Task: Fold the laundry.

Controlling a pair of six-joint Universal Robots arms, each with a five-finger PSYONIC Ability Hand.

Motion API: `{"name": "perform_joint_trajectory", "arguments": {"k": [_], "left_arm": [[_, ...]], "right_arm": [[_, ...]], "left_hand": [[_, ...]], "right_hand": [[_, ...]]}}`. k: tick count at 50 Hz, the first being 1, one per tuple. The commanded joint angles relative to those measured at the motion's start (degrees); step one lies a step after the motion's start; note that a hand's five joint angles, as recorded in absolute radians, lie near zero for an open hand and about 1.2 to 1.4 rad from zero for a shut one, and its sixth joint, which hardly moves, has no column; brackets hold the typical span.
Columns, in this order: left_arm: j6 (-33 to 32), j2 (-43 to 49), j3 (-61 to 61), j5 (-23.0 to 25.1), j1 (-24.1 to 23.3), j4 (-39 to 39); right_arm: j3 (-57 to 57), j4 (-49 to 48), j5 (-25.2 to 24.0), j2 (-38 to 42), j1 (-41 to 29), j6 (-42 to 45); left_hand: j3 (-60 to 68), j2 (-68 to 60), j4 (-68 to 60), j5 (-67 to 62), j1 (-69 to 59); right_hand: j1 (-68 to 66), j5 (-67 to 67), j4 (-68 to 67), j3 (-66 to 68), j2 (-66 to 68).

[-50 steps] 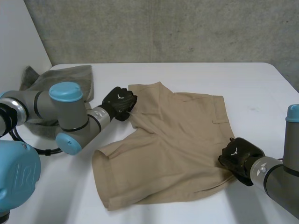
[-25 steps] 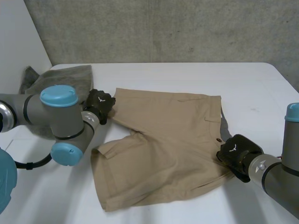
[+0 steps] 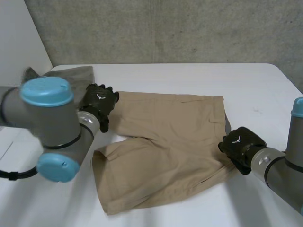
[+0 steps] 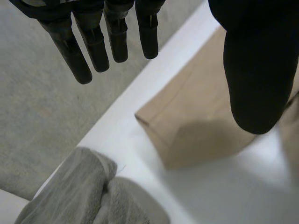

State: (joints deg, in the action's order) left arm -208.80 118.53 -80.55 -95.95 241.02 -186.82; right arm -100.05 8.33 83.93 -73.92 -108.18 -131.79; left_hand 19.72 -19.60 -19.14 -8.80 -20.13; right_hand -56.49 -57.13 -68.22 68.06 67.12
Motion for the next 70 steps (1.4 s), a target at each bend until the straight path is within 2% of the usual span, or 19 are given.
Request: {"name": "perform_joint_trajectory", "arguments": {"k": [1,5,11,16,21,22,27,31,35,39,42,45,49,55,59,60,64,68,70], "left_arm": [[10.2,-14.6,-12.5,0.6,-4.7,6.3],[12.5,-18.1,-17.9,0.8,-7.7,12.1],[14.8,-18.0,-22.6,0.7,-11.9,16.9],[15.7,-17.1,-24.0,0.8,-12.2,17.7],[15.9,-12.5,-23.9,0.8,-12.2,17.8],[15.9,-11.8,-23.8,0.8,-12.4,17.8],[15.7,-10.6,-23.2,-0.2,-13.3,17.3],[15.8,-13.4,-22.0,-2.9,-13.6,17.3],[14.3,-19.1,-22.0,-4.3,-14.1,18.0],[9.0,-22.9,-22.7,-3.8,-15.2,23.1],[4.4,-23.8,-23.1,-3.5,-15.8,28.9],[3.1,-23.6,-22.7,-3.6,-15.8,30.0],[2.9,-22.5,-20.1,-3.7,-14.1,23.5],[2.3,-14.0,-12.1,-4.3,-10.7,7.5],[2.3,-8.1,-5.8,-4.1,-9.3,0.9],[2.3,-6.7,-4.3,-3.9,-9.2,0.0],[2.2,3.0,4.0,-4.0,-8.5,-5.5],[0.2,11.0,11.2,-3.7,-7.1,-9.7],[-3.0,14.9,14.8,-3.6,-6.8,-12.4]], "right_arm": [[2.0,0.1,-2.7,0.0,0.3,-6.9],[2.4,-0.3,-2.9,-0.1,0.5,-8.6],[2.1,-0.9,-2.9,0.0,0.4,-9.2],[1.8,-1.1,-3.0,0.0,0.4,-9.2],[1.3,-1.8,-2.9,0.0,0.4,-9.3],[1.3,-1.8,-2.9,0.1,0.4,-9.3],[0.9,-1.8,-3.1,-0.1,0.5,-9.2],[0.1,-0.8,-2.6,-2.2,0.5,-8.0],[-1.6,4.3,-2.9,-7.7,0.6,-4.2],[-2.9,15.5,-3.0,-12.2,2.3,5.8],[-4.0,23.6,-3.2,-15.5,6.8,14.2],[-3.1,24.5,-4.6,-17.5,10.3,18.1],[-0.3,19.8,-6.7,-16.0,11.4,13.6],[6.2,11.9,-6.1,-4.1,8.2,4.9],[11.9,7.4,-2.6,0.9,2.6,2.6],[13.8,5.8,0.1,3.2,1.6,2.3],[18.1,0.0,5.8,8.2,0.3,2.2],[21.6,-5.8,7.1,12.3,-0.7,2.2],[23.1,-8.1,7.5,14.3,-1.3,2.4]], "left_hand": [[2.6,-2.7,-3.2,-3.5,-2.2],[3.3,-3.4,-3.9,-4.2,-2.9],[7.0,-7.1,-7.5,-7.9,-6.6],[7.1,-7.3,-7.7,-8.1,-6.7],[11.7,-11.8,-12.2,-12.6,-11.3],[14.4,-14.5,-14.9,-15.3,-13.9],[60.2,-60.3,-60.7,-61.1,-59.7],[60.3,-60.4,-60.9,-61.2,-59.9],[60.3,-60.4,-60.9,-61.2,-59.9],[60.3,-60.4,-60.9,-61.2,-59.9],[60.3,-60.4,-60.9,-61.2,-59.9],[60.3,-60.4,-60.9,-61.2,-59.9],[60.3,-60.4,-60.9,-61.2,-59.9],[60.3,-60.4,-60.9,-61.2,-59.9],[60.3,-60.4,-60.9,-61.2,-59.9],[60.3,-60.4,-60.9,-61.2,-59.9],[60.3,-60.4,-60.9,-61.2,-59.9],[60.3,-60.4,-60.9,-61.2,-59.9],[60.3,-60.4,-60.9,-61.2,-59.9]], "right_hand": [[-23.5,-12.9,-11.8,11.9,12.9],[-23.5,-12.9,-11.8,11.9,12.9],[-23.5,-12.9,-11.8,11.9,12.9],[-23.5,-12.9,-11.8,11.9,12.9],[-23.5,-12.9,-11.8,11.9,12.9],[-23.5,-12.9,-11.8,11.9,12.9],[-23.5,-12.9,-11.8,11.9,12.9],[-23.5,-12.9,-11.8,11.9,12.9],[-23.5,-12.9,-11.8,11.9,12.9],[-23.5,-12.9,-11.8,11.9,12.9],[-23.5,-12.9,-11.8,11.9,12.9],[-23.5,-12.9,-11.8,11.9,12.9],[-23.5,-12.9,-11.8,11.9,12.9],[-23.5,-12.9,-11.8,11.9,12.9],[-23.5,-12.9,-11.8,11.9,12.9],[-23.5,-12.9,-11.8,11.9,12.9],[-23.5,-12.9,-11.8,11.9,12.9],[-23.5,-12.9,-11.8,11.9,12.9],[-23.5,-12.9,-11.8,11.9,12.9]]}}
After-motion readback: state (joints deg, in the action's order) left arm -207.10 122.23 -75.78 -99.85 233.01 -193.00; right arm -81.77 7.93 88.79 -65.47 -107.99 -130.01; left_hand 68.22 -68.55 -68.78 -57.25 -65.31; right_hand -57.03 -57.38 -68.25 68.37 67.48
